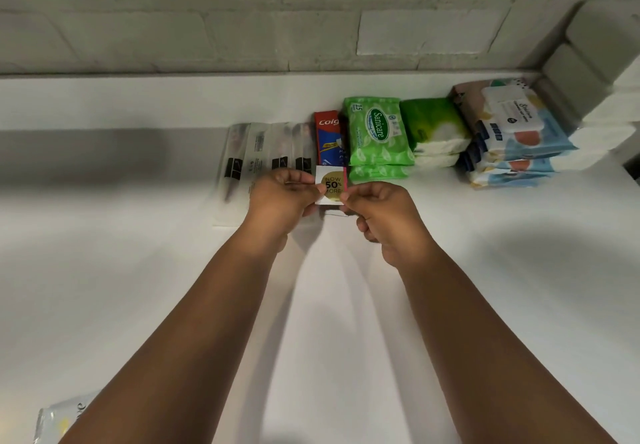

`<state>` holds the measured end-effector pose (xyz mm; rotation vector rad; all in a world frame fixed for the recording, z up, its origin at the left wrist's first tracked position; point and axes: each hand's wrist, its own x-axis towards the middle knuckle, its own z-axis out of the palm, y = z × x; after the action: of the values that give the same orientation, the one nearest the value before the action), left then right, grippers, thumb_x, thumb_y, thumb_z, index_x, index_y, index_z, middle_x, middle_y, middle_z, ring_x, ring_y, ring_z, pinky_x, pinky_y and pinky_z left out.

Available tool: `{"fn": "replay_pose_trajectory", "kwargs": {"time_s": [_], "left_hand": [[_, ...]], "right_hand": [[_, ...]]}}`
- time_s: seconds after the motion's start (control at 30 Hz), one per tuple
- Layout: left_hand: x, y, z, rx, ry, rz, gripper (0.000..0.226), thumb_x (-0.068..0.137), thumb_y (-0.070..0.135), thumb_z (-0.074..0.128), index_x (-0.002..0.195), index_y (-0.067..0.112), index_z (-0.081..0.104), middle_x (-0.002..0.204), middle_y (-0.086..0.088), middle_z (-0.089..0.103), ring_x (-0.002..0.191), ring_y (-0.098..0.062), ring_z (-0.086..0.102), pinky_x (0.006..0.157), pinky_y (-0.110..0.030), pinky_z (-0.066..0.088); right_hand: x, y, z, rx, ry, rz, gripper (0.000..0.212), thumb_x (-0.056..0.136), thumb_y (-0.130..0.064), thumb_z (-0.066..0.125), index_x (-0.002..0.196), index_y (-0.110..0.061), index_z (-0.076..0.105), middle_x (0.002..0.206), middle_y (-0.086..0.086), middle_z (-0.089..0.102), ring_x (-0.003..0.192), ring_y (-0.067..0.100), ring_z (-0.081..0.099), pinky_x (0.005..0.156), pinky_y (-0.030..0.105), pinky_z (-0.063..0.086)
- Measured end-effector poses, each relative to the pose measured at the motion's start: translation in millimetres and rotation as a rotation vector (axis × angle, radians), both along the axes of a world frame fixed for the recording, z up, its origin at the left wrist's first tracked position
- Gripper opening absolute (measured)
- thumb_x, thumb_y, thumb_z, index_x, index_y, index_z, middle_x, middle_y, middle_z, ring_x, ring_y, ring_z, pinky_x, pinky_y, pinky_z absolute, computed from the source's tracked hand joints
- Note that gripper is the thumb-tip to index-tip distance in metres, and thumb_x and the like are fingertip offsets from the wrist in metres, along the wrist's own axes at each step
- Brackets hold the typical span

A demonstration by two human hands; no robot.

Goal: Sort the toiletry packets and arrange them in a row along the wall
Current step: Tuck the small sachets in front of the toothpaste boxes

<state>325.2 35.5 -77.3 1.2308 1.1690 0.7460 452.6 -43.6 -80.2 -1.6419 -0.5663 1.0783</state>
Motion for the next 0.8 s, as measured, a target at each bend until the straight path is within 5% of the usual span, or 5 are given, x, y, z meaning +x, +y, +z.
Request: {"fn": "replay_pose_trajectory", "kwargs": {"time_s": [0.2, 0.27, 0.43, 0.8], "left_hand": [[10, 5, -13, 0.184, 0.263, -0.040, 0.017, 0.075, 0.009, 0.079, 0.077, 0.017, 0.063, 0.080, -0.011, 0.070, 0.071, -0.021, 0.065, 0.072, -0.037, 0.056], [13, 6, -16, 0.238, 0.342, -0.048, 0.016, 0.074, 0.010, 0.079, 0.076, 0.017, 0.064, 0.077, -0.005, 0.069, 0.069, -0.018, 0.063, 0.069, -0.030, 0.055], [17, 5, -16, 0.369, 0.532, -0.074, 0.014, 0.079, 0.009, 0.073, 0.093, 0.008, 0.070, 0.089, -0.008, 0.071, 0.081, -0.022, 0.066, 0.066, -0.023, 0.047], [19, 8, -16, 0.411, 0.668, -0.110, 0.014, 0.076, 0.017, 0.075, 0.089, 0.013, 0.070, 0.091, -0.007, 0.072, 0.084, -0.025, 0.067, 0.068, -0.025, 0.047]], "right_hand": [[2, 1, -9, -0.016, -0.096, -0.116, 0.006, 0.081, -0.006, 0.070, 0.082, -0.008, 0.065, 0.074, 0.013, 0.069, 0.041, 0.014, 0.044, 0.035, 0.014, 0.031], [0, 2, -12, -0.039, -0.175, -0.109, 0.006, 0.079, -0.007, 0.071, 0.079, -0.010, 0.065, 0.075, 0.011, 0.071, 0.042, 0.014, 0.048, 0.037, 0.016, 0.035], [-4, 7, -23, -0.090, -0.463, -0.085, 0.008, 0.076, -0.020, 0.071, 0.072, -0.023, 0.065, 0.075, -0.001, 0.072, 0.068, 0.022, 0.068, 0.065, 0.035, 0.058], [-4, 8, -23, -0.114, -0.584, -0.056, 0.007, 0.079, -0.024, 0.068, 0.079, -0.017, 0.070, 0.074, 0.002, 0.071, 0.070, 0.026, 0.067, 0.064, 0.031, 0.055]]}}
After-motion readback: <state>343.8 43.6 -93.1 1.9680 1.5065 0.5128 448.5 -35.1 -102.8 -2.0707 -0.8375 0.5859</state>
